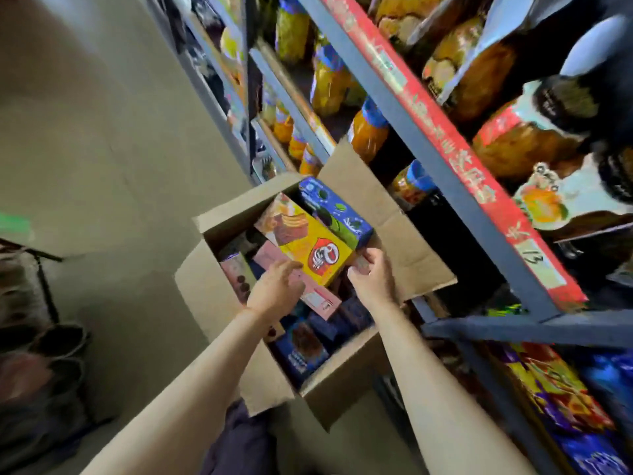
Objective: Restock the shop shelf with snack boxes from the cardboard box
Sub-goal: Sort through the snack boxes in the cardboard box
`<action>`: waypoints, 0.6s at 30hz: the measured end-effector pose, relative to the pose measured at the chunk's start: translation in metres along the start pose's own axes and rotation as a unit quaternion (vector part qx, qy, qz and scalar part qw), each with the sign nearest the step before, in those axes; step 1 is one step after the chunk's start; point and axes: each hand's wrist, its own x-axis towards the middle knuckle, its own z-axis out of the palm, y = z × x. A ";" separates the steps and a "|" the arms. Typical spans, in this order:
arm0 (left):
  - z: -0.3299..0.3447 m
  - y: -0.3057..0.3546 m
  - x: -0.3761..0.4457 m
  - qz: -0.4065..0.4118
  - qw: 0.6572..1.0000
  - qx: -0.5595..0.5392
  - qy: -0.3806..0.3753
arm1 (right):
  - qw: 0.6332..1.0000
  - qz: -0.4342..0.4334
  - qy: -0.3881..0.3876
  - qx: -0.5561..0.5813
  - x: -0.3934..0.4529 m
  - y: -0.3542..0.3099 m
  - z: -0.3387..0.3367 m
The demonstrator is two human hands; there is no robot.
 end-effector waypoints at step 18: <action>0.010 -0.005 0.059 0.048 0.993 0.081 -0.073 | 0.970 -0.030 0.136 -0.201 0.062 -0.041 0.016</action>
